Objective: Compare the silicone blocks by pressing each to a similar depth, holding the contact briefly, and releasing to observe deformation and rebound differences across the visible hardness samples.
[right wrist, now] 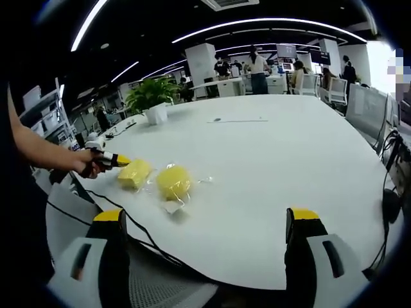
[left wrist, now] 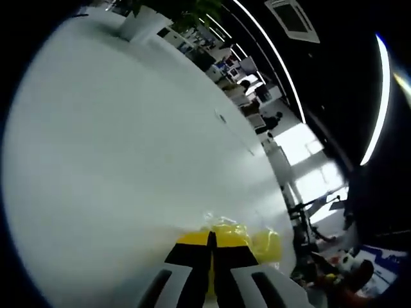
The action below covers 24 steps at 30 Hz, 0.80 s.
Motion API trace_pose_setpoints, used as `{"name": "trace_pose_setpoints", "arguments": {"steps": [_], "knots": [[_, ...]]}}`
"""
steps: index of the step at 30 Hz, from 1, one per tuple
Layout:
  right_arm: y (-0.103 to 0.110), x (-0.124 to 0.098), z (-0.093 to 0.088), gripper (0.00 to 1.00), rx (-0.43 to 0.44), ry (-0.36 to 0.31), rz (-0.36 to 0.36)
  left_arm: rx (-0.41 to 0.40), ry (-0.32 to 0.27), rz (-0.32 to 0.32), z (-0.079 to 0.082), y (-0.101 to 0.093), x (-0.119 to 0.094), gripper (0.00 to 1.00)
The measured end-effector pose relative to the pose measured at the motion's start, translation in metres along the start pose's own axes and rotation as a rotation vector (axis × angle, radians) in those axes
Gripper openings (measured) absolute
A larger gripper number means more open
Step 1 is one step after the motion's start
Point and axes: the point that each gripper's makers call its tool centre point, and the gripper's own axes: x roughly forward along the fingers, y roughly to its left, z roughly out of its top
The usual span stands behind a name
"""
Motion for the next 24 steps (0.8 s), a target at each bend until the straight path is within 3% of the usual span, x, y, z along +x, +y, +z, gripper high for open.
{"name": "trace_pose_setpoints", "arguments": {"steps": [3, 6, 12, 20, 24], "knots": [[0.0, 0.0, 0.001, 0.96, -0.004, -0.003, 0.003, -0.038, -0.03, -0.007, 0.004, -0.001, -0.003, 0.0], [0.001, 0.0, 0.003, 0.96, -0.002, -0.008, 0.005, -0.021, -0.034, 0.0, 0.004, -0.002, -0.007, 0.0], [0.003, 0.002, 0.005, 0.96, -0.011, -0.012, 0.016, -0.042, -0.042, -0.047, 0.013, -0.02, -0.016, 0.0], [0.005, 0.0, 0.01, 0.96, -0.022, -0.024, 0.024, 0.049, -0.056, -0.076, 0.021, -0.043, -0.022, 0.0], [0.003, -0.002, 0.01, 0.96, -0.018, -0.032, 0.025, 0.134, -0.051, -0.072, 0.022, -0.055, -0.023, 0.0]]}}
